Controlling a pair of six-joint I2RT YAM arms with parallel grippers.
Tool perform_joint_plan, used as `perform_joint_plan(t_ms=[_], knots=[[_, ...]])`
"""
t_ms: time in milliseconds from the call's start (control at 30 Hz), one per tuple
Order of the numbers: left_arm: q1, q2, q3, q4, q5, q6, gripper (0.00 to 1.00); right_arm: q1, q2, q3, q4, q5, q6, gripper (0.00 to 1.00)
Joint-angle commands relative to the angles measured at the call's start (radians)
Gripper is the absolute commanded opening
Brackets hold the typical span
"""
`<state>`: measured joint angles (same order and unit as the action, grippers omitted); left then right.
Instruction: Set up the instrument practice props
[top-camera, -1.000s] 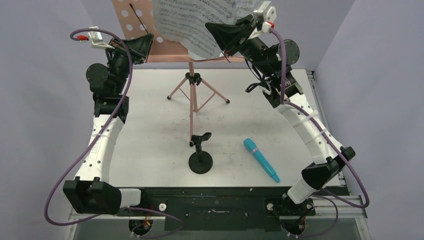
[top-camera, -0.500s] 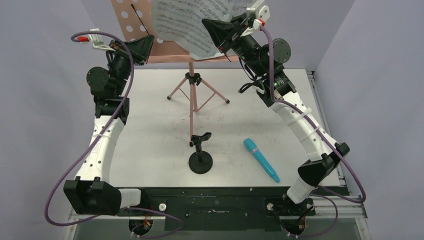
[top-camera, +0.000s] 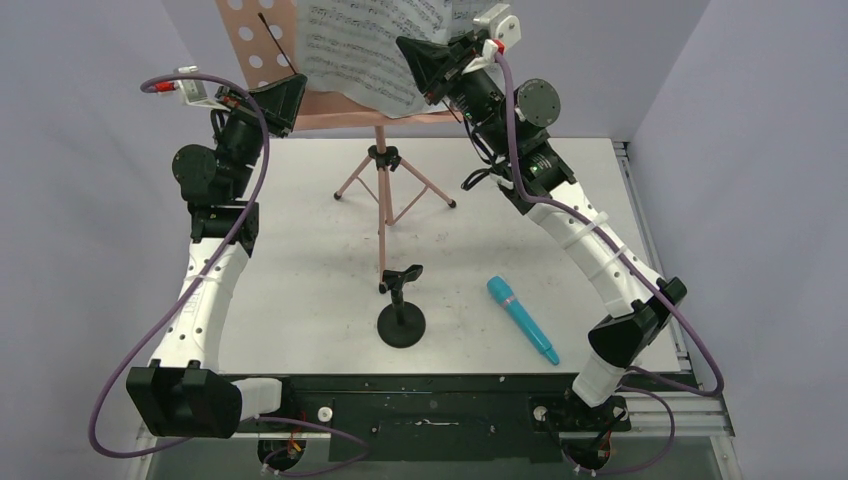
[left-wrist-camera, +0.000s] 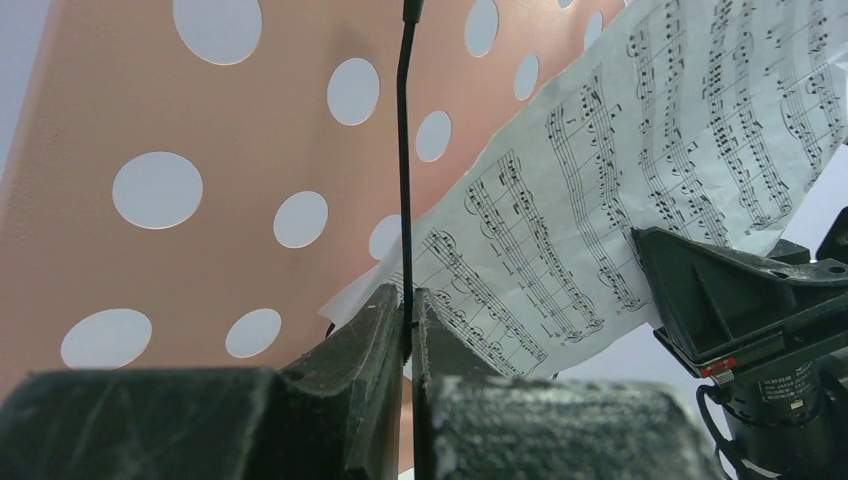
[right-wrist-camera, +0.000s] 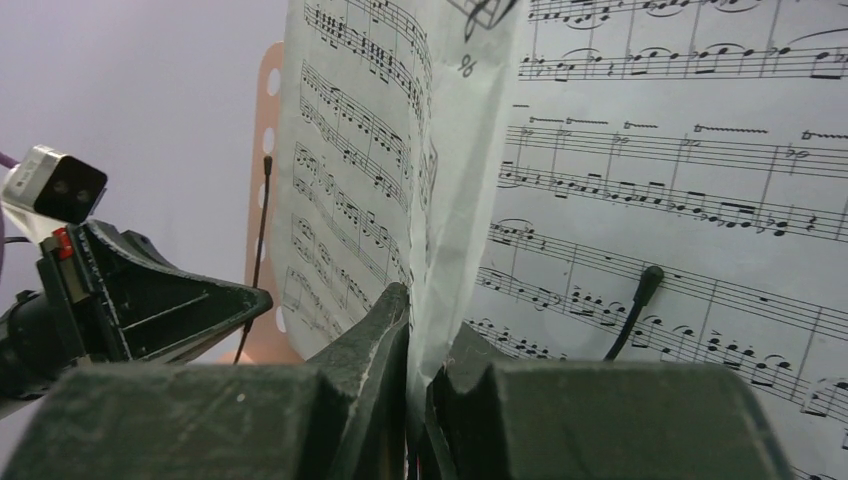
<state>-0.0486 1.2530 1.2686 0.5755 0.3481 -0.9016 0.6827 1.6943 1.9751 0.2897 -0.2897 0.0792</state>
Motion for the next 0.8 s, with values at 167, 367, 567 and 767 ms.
perform_joint_plan(t_ms=[167,367,567,767], knots=[[0.006,-0.041,0.004,0.118,0.041,0.042,0.00,0.012,0.015,0.077,0.071,0.087,-0.019,0.05],[0.004,-0.043,0.003,0.118,0.069,0.079,0.00,0.025,0.066,0.149,0.050,0.057,-0.009,0.05],[0.004,-0.047,0.007,0.115,0.085,0.107,0.00,0.045,0.101,0.207,0.015,0.055,-0.048,0.05],[0.002,-0.047,0.012,0.103,0.100,0.126,0.00,0.071,0.134,0.241,0.006,0.055,-0.071,0.05]])
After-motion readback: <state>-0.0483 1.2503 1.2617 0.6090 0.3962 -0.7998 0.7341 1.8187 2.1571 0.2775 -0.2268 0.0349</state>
